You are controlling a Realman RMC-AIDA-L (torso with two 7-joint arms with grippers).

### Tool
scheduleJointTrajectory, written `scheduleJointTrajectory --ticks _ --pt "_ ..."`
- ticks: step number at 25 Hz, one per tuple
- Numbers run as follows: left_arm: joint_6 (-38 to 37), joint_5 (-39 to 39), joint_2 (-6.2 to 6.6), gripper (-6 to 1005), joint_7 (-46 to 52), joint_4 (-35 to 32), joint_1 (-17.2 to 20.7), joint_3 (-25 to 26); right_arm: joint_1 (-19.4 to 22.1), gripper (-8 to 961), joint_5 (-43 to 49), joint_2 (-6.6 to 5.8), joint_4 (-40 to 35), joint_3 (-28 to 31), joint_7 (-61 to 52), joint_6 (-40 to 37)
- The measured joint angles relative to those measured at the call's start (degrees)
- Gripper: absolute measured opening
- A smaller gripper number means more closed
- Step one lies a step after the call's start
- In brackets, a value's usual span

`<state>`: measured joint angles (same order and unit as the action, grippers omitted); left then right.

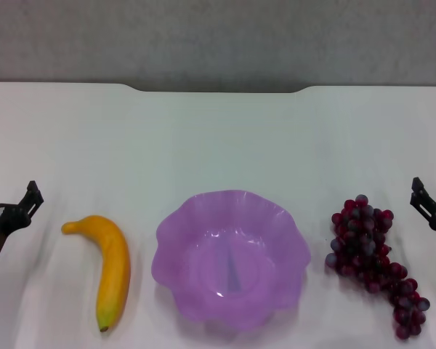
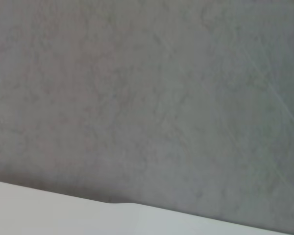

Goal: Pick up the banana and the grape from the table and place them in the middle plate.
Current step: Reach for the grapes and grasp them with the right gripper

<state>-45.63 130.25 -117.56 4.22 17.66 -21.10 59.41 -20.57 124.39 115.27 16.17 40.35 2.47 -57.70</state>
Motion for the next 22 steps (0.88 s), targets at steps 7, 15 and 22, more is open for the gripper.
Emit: scheduleJointTrajectory --ticks 7,15,22 --pt "-0.04 0.0 0.01 891 0.0 -0.1 0.0 0.05 0.0 890 0.31 -0.03 -0.08 -0.4 0.03 -1.5" --pt "-0.53 0.0 0.05 891 0.0 -0.19 0.17 -0.05 0.09 890 0.36 0.01 0.32 -2.39 -0.3 -3.38" --pt "-0.09 -0.18 0.15 890 0.0 -1.09 0.5 0.07 1.0 889 0.16 -0.83 6.94 -0.96 0.97 -2.15"
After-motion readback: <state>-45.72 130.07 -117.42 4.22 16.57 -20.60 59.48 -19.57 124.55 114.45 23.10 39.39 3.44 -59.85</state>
